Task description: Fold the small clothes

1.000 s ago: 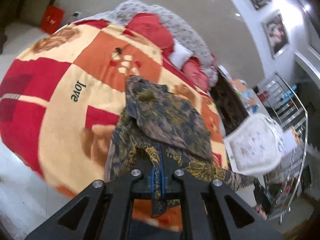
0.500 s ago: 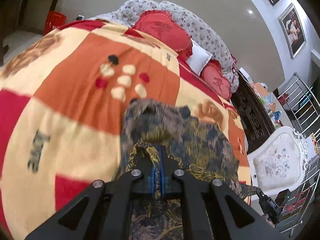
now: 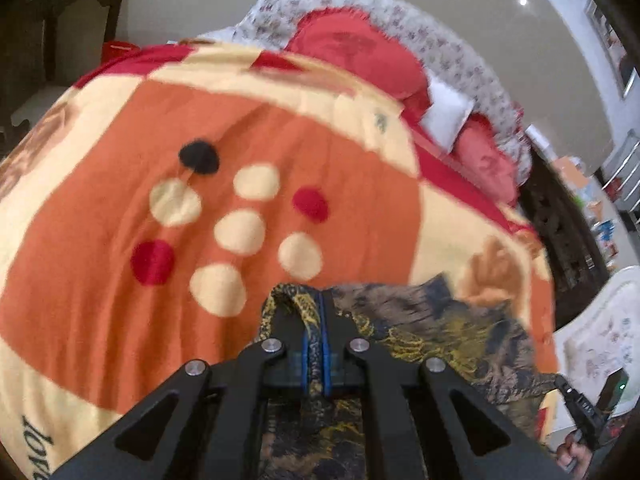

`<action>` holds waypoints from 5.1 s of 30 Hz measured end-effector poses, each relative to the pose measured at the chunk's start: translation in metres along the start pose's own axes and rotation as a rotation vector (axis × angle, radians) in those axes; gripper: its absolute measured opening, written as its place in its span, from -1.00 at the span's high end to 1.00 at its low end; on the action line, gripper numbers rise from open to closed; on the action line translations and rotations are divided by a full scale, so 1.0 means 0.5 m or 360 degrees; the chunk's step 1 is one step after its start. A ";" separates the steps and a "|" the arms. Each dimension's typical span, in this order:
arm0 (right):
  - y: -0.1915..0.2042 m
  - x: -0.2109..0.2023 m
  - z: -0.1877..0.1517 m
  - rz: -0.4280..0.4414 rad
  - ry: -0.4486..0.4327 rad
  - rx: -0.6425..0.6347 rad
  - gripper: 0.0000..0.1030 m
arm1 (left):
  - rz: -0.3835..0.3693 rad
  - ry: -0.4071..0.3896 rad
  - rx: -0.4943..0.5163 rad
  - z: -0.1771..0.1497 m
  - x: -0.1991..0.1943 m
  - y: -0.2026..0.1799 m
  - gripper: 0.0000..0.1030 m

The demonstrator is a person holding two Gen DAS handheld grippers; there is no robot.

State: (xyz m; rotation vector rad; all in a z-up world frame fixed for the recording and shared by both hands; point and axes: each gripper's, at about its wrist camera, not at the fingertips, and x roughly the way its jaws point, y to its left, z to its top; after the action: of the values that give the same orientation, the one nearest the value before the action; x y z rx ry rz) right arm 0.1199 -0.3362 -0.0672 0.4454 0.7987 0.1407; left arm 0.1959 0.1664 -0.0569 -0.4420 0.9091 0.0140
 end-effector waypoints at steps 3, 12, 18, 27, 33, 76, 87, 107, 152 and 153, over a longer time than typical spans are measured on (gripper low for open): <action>-0.012 0.050 -0.007 -0.0044 0.0113 -0.0001 0.74 | 0.0040 0.0089 0.0043 -0.019 0.033 0.007 0.85; -0.006 -0.078 0.018 0.0082 -0.0063 0.0046 0.58 | 0.0092 -0.0152 0.0221 -0.027 -0.123 0.034 -0.29; 0.119 -0.116 -0.086 0.0092 -0.0016 -0.0070 0.58 | -0.0187 -0.0065 0.0364 -0.175 -0.169 -0.033 0.68; 0.058 -0.088 -0.300 -0.0422 0.0160 -0.0327 0.74 | -0.0053 0.0043 0.0615 -0.340 -0.147 0.017 0.82; 0.051 -0.182 -0.256 -0.0433 -0.0049 -0.0230 0.59 | -0.0065 0.0070 0.0600 -0.335 -0.147 0.028 0.83; 0.140 0.158 0.055 -0.0092 0.0176 -0.0196 0.78 | 0.0088 -0.0025 0.0301 0.072 0.037 -0.098 0.71; 0.204 0.148 -0.019 -0.0343 0.0071 -0.0478 0.75 | 0.0068 0.0013 0.0743 -0.127 0.089 -0.242 0.29; 0.258 0.063 -0.045 -0.0295 -0.0028 -0.0705 0.61 | 0.0038 -0.0046 0.0628 -0.151 0.088 -0.209 0.17; 0.265 0.113 -0.220 -0.0294 0.0013 -0.0664 0.32 | -0.0055 0.0033 0.0742 -0.162 0.100 -0.254 -0.88; 0.264 0.113 -0.219 -0.0290 0.0014 -0.0660 0.32 | -0.0084 0.0072 0.0776 -0.164 0.104 -0.263 -0.96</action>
State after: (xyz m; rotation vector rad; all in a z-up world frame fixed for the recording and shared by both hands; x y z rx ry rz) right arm 0.0863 -0.1650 -0.1140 -0.0201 0.7903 0.1341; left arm 0.1920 0.0069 -0.0921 -0.0117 0.9092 -0.2623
